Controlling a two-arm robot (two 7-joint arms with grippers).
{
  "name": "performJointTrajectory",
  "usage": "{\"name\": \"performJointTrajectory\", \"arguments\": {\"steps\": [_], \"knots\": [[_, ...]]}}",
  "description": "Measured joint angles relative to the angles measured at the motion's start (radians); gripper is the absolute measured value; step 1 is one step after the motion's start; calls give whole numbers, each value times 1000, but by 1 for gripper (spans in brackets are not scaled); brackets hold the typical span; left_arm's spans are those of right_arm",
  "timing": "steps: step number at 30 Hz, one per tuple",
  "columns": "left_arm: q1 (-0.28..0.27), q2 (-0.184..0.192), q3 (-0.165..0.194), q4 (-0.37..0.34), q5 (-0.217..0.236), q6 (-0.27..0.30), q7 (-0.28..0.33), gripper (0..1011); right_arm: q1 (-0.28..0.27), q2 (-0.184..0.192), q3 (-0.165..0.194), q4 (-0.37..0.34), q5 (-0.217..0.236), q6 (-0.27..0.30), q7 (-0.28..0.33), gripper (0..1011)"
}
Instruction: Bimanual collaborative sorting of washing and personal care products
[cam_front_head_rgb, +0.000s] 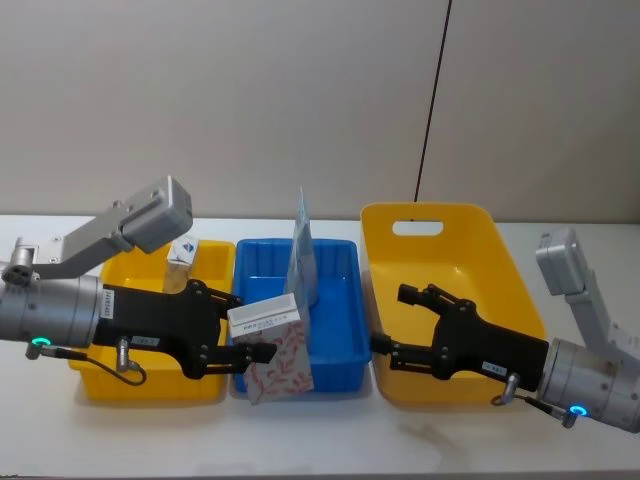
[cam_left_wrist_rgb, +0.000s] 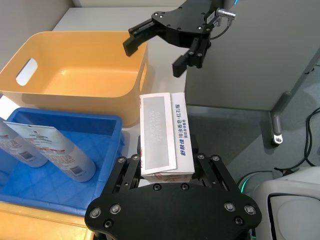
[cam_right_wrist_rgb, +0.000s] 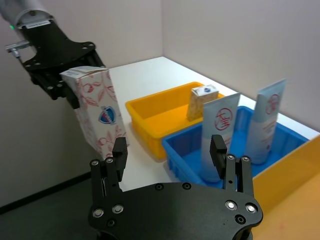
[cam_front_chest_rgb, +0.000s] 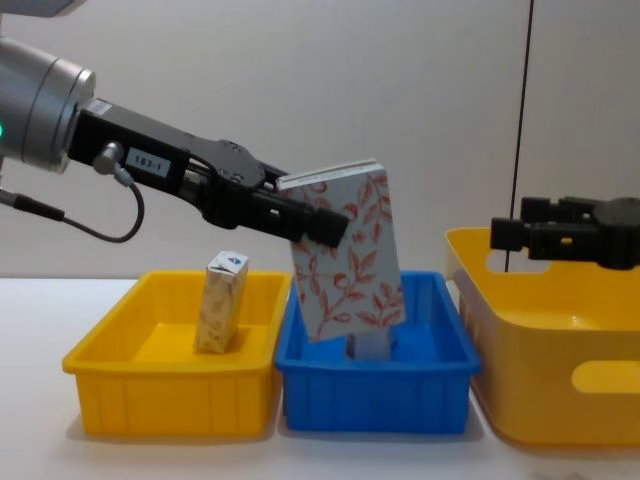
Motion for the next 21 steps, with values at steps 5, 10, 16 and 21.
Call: {"name": "performJointTrajectory", "arguments": {"steps": [5, 10, 16, 21], "knots": [[0, 0, 0, 0, 0, 0, 0, 394, 18, 1, -18, 18, 8, -6, 45, 1002], [0, 0, 0, 0, 0, 0, 0, 394, 38, 0, -40, 41, 13, -32, 100, 1002], [0, 0, 0, 0, 0, 0, 0, 394, 61, -7, -65, 70, 14, -69, 156, 1002], [0, 0, 0, 0, 0, 0, 0, 394, 79, -17, -83, 97, 12, -99, 187, 1002]]}}
